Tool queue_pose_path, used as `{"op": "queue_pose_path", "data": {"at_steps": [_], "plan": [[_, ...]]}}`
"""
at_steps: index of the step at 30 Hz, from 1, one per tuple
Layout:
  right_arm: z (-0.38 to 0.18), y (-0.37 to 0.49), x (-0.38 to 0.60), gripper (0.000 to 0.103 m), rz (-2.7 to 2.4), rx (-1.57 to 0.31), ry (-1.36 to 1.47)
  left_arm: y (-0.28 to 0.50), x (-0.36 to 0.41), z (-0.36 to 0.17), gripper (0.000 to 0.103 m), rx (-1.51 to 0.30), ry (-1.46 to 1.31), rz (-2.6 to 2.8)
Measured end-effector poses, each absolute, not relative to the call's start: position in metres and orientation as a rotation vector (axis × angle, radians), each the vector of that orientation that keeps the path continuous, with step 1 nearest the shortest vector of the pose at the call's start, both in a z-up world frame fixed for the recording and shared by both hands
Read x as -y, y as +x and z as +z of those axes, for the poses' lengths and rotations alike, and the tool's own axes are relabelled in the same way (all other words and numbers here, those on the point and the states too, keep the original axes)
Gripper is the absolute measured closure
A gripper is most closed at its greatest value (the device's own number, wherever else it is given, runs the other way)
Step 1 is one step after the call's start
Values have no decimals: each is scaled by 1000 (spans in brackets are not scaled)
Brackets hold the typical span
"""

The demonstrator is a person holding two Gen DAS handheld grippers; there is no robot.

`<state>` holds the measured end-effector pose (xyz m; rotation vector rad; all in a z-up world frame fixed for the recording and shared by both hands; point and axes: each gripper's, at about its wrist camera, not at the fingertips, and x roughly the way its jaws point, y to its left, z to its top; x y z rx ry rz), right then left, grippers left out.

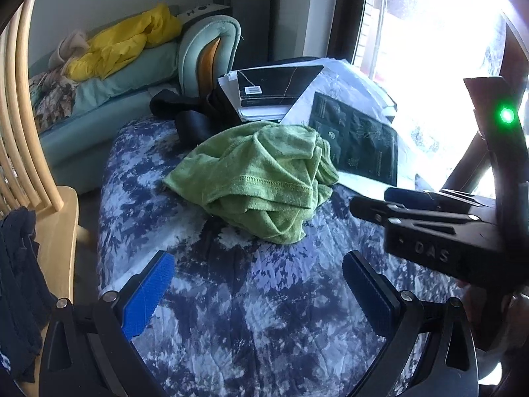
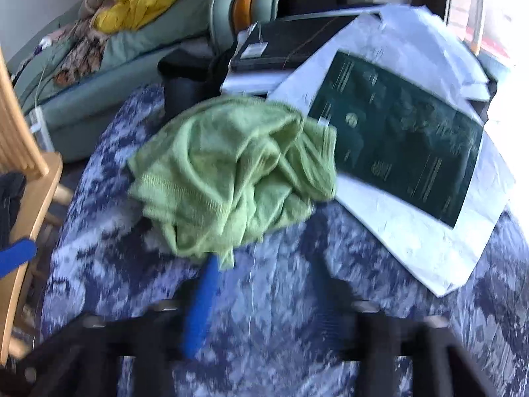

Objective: Fold clothes

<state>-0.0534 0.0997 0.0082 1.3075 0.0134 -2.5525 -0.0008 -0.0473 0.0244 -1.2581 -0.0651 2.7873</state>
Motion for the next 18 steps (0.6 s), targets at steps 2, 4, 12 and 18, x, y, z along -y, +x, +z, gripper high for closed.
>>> {"op": "queue_pose_path", "data": {"at_steps": [2,4,12,18], "plan": [[10,-59,-98,51,-2554,-6,1299,-1,48,27,0,48,-1231,2816],[9,-68,-97,51,-2543,8,1301,-1,48,27,0,23,-1214,2831],[-24,-110,-91,51,-2429,74,1436,-7,50,17,0,21,-1303,2796],[-47,-122,-89,51,-2327,247,1475,-6,51,19,0,6,-1301,2817]]}}
